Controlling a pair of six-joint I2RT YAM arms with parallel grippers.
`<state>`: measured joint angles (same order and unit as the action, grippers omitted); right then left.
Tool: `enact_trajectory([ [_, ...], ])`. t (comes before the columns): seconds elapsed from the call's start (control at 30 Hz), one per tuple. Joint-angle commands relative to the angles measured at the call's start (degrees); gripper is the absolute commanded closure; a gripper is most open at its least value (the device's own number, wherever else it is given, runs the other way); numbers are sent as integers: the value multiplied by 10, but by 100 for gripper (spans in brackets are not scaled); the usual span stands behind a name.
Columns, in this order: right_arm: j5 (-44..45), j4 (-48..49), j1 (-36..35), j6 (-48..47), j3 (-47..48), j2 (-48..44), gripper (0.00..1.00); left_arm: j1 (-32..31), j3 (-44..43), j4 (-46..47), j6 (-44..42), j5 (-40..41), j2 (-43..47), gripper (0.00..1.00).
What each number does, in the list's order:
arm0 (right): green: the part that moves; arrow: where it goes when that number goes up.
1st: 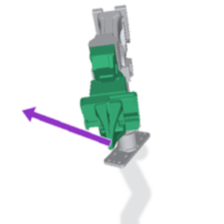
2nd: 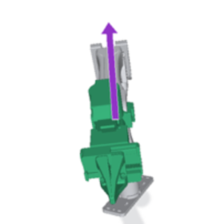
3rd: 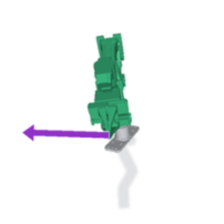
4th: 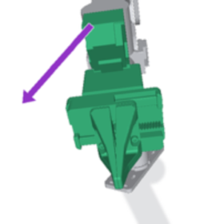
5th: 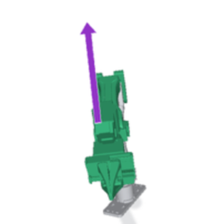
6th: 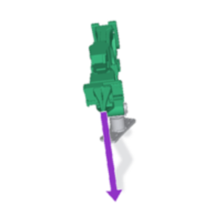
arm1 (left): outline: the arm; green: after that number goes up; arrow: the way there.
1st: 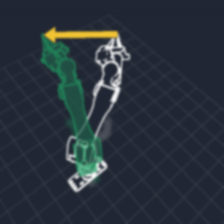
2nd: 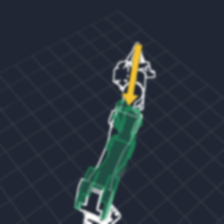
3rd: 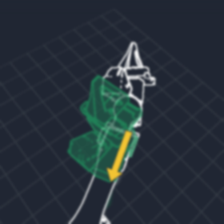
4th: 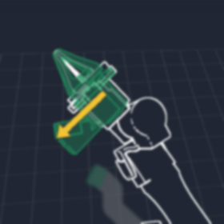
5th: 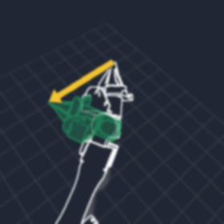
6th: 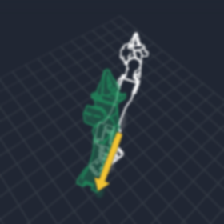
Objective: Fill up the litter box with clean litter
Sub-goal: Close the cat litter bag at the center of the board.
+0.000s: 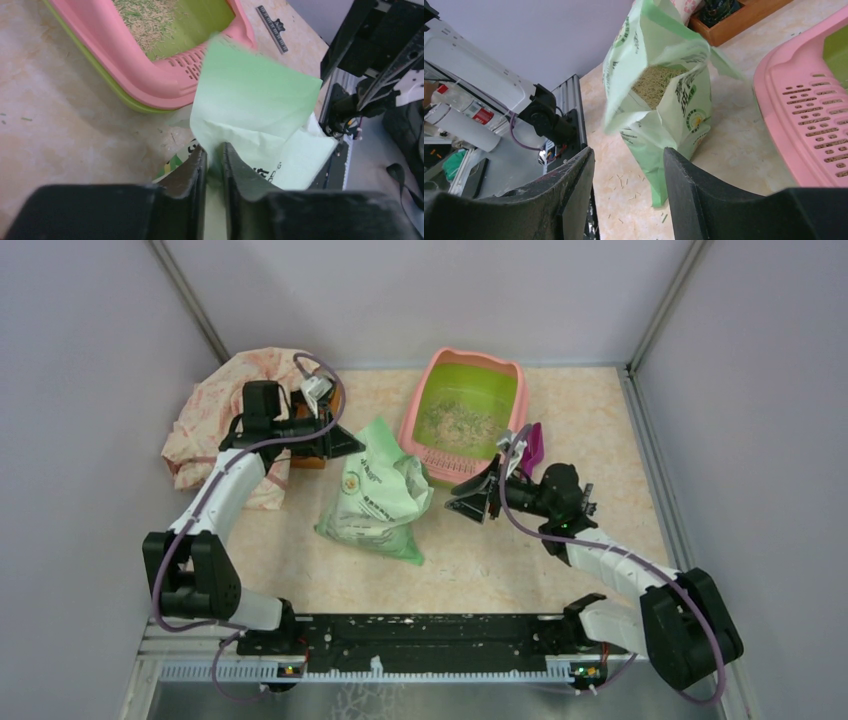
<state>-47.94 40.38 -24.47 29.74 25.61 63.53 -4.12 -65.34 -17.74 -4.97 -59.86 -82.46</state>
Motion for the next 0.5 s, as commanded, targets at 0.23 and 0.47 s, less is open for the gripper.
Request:
enact_trajectory([
  [0.23, -32, 98, 6, 12, -35, 9, 47, -7, 21, 11, 38, 38, 82, 100],
  [0.47, 45, 10, -63, -117, -31, -38, 46, 31, 101, 95, 160, 111, 171, 100],
])
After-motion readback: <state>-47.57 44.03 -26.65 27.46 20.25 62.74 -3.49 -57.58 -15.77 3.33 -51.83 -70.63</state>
